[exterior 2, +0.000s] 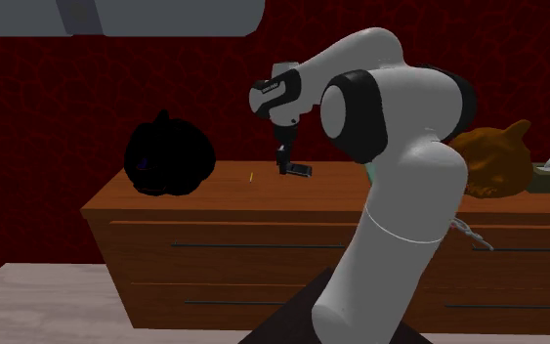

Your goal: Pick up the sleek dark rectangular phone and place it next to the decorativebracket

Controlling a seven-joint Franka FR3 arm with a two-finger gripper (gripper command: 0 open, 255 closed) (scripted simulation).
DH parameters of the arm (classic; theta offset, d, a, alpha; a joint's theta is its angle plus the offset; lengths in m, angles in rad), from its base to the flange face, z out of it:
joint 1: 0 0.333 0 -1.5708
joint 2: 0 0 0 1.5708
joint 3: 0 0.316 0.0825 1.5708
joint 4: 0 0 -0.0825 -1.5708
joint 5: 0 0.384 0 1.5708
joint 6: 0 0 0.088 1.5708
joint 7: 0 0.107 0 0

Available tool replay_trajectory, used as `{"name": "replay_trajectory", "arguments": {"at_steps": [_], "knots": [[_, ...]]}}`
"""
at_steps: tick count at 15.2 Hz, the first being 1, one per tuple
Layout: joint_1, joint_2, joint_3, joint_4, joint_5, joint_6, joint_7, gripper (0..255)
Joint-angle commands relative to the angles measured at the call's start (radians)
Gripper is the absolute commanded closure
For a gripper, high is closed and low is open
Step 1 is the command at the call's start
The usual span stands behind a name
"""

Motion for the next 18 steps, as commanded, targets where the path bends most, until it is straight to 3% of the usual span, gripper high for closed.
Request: {"name": "replay_trajectory", "arguments": {"at_steps": [1, 9, 18], "knots": [[-0.021, -0.041, -0.020, -0.039, -0.022, 0.004, -0.032, 255], [-0.110, -0.163, -0.110, -0.140, -0.102, 0.005, -0.167, 255], [-0.207, -0.228, -0.239, -0.166, -0.173, -0.004, -0.356, 255]]}}
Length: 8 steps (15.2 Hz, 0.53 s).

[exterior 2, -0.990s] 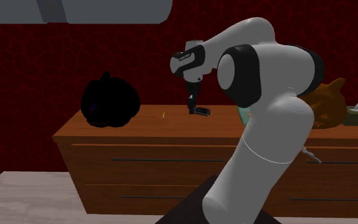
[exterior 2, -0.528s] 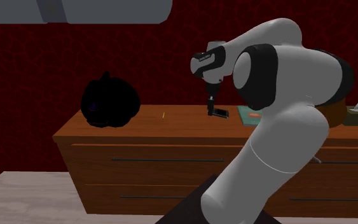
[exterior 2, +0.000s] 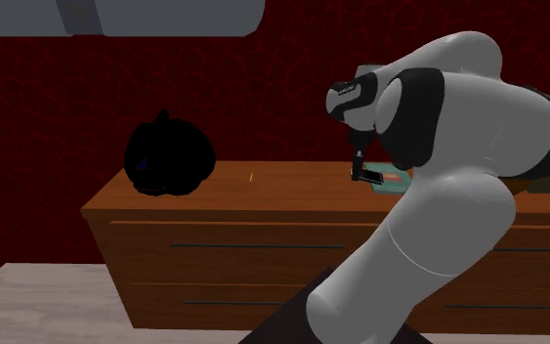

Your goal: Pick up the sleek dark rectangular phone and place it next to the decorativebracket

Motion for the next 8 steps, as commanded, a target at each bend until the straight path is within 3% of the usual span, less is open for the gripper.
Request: {"name": "replay_trajectory", "arguments": {"at_steps": [1, 8], "knots": [[-0.023, -0.018, -0.028, -0.005, -0.018, -0.005, -0.043, 255], [-0.043, 0.001, -0.089, -0.033, -0.026, 0.050, -0.112, 255]]}}
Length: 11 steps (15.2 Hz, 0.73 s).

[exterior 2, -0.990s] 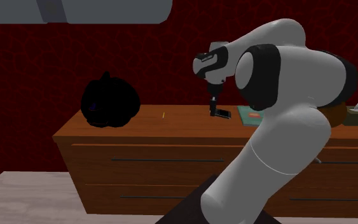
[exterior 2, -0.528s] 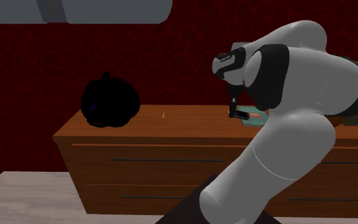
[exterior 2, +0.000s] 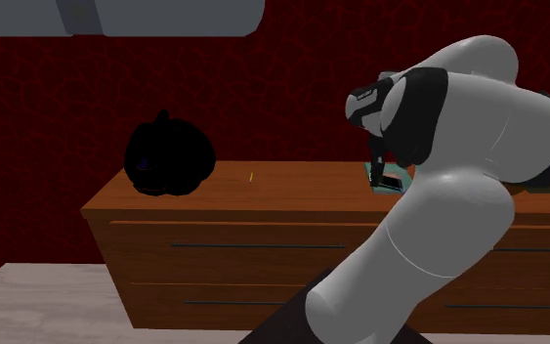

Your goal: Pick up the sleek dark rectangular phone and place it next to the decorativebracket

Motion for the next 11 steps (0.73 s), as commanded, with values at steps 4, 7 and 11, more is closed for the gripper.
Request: {"name": "replay_trajectory", "arguments": {"at_steps": [4, 7, 11], "knots": [[0.003, 0.026, -0.019, -0.050, 0.006, 0.073, -0.007, 255], [0.007, 0.047, -0.033, -0.076, 0.014, 0.117, -0.014, 255], [0.013, 0.079, -0.051, -0.108, 0.029, 0.177, -0.028, 255]]}}
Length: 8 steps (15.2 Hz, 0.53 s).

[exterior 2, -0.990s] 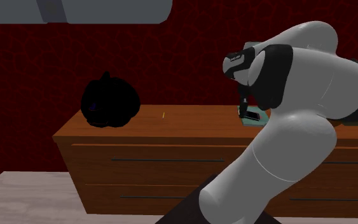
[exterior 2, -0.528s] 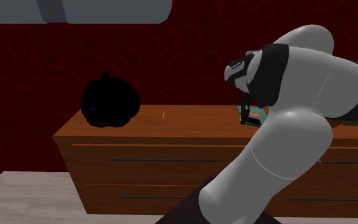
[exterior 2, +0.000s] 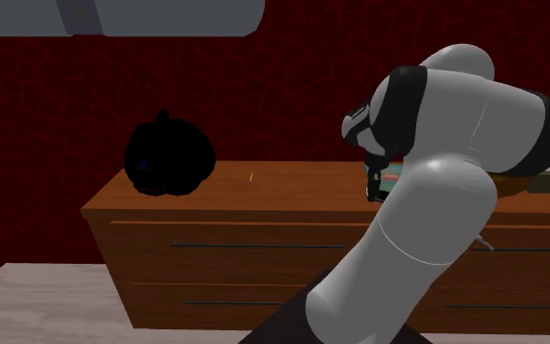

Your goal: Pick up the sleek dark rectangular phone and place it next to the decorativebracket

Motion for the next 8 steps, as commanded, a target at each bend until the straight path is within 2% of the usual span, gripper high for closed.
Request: {"name": "replay_trajectory", "arguments": {"at_steps": [1, 3, 8], "knots": [[0.002, 0.013, -0.008, -0.018, 0.006, 0.029, -0.005, 255], [0.007, 0.036, -0.019, -0.035, 0.019, 0.065, -0.016, 255], [0.007, 0.036, -0.019, -0.035, 0.019, 0.065, -0.016, 255]]}}
